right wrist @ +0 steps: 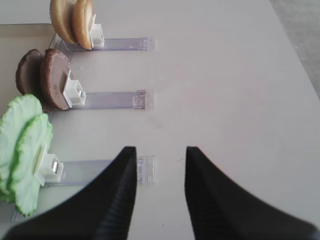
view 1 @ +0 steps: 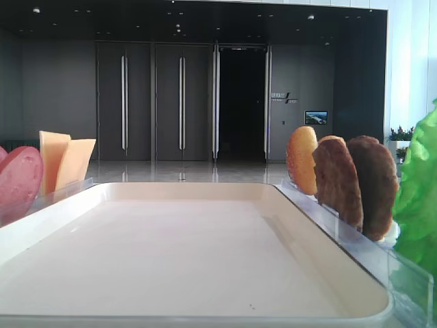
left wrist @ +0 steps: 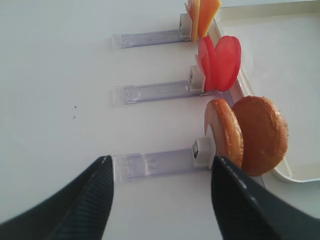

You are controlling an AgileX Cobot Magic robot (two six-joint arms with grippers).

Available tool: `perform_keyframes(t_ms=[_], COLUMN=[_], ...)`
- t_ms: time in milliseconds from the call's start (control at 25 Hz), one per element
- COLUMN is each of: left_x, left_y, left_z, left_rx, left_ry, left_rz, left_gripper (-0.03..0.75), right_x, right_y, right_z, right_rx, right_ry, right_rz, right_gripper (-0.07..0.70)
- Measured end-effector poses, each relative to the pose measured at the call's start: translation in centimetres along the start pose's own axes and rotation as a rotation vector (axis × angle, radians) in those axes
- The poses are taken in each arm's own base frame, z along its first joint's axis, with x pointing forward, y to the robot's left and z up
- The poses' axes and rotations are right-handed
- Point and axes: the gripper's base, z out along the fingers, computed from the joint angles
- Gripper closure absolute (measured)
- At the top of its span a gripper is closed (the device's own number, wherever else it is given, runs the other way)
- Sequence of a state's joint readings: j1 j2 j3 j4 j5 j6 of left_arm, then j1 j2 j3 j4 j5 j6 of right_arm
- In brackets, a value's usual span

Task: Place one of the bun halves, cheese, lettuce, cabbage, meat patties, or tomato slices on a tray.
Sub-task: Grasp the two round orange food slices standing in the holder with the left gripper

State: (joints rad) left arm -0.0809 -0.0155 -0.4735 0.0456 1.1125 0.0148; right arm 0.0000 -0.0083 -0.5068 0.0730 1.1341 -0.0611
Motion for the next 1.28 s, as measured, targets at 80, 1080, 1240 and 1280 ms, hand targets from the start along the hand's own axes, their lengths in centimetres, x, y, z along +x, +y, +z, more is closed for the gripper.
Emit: perform_keyframes(t_ms=[80, 1080, 1240, 1280], left_x=[0.0, -8.6, -11.1, -11.4], left_y=[0.0, 0.6, 0.7, 0.7], left_z=[0.0, 5.0, 8.6, 9.4], left_rx=[0.000, -0.077, -0.100, -0.102], left_ry=[0.000, 0.448, 0.581, 0.610], left_rz=[0.000, -0.145, -0.127, -0.124], left_gripper=[0.244, 0.279, 0.285, 0.285], right_x=[0.0, 0.0, 0.0, 0.0], right_y=[0.0, 0.0, 0.0, 0.0], right_z=[0.0, 0.0, 0.0, 0.0], right_rx=[0.000, 0.000, 0.000, 0.000], right_ry=[0.000, 0.000, 0.000, 0.000], right_rz=[0.000, 0.000, 0.000, 0.000], right_gripper=[0.397, 0.397, 0.397, 0.397])
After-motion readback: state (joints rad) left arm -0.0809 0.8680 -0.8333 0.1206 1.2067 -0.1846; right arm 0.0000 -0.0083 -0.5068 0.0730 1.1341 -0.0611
